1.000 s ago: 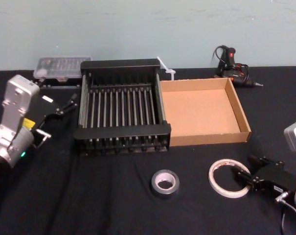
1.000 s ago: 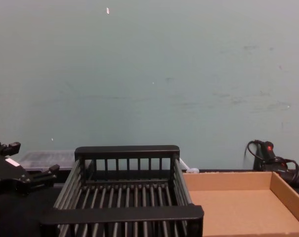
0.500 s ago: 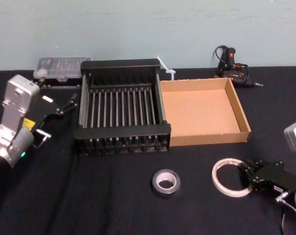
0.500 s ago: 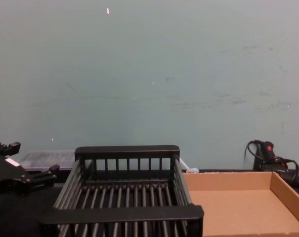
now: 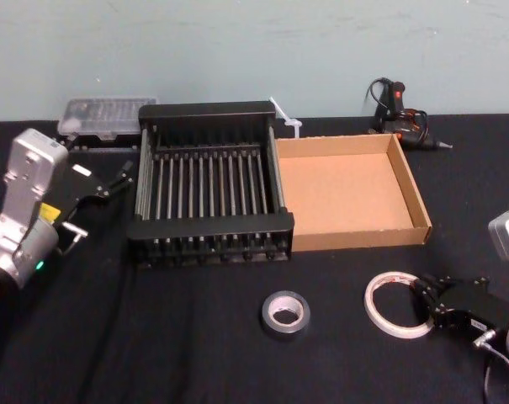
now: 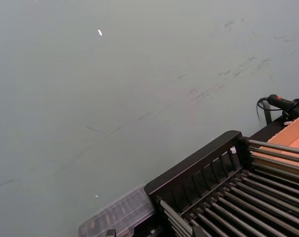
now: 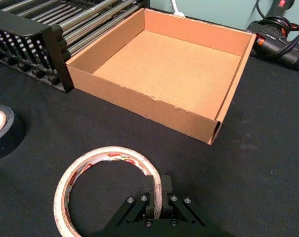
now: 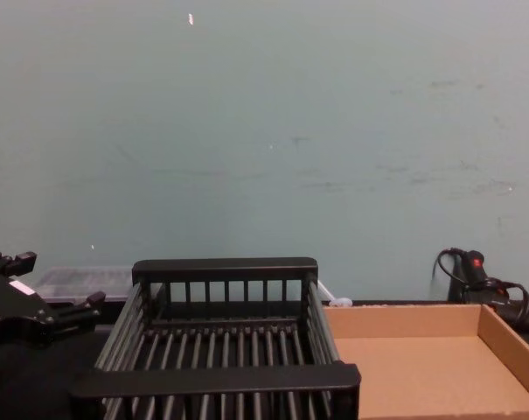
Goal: Pick up the white tape and place it into the black box , Pick up the silver tape and place it into the brown box.
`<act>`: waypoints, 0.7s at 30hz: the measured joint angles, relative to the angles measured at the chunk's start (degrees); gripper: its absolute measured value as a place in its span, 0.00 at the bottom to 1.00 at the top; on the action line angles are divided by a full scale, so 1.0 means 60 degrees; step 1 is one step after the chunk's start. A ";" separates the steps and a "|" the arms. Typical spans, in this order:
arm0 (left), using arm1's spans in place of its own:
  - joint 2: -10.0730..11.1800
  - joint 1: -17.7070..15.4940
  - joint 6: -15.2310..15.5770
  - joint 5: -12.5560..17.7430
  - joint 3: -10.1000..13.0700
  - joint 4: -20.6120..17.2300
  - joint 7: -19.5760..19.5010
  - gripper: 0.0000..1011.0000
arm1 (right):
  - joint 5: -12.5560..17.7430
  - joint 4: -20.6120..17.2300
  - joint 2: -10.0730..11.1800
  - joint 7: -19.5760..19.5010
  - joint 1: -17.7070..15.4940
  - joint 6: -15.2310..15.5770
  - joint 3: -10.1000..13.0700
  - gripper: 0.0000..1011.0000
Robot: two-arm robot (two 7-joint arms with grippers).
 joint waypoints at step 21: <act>0.0000 0.0000 0.0000 0.0000 0.0000 0.0000 0.0000 0.99 | 0.0246 -0.0185 -0.0051 0.0267 -0.0267 -0.1070 0.0261 0.09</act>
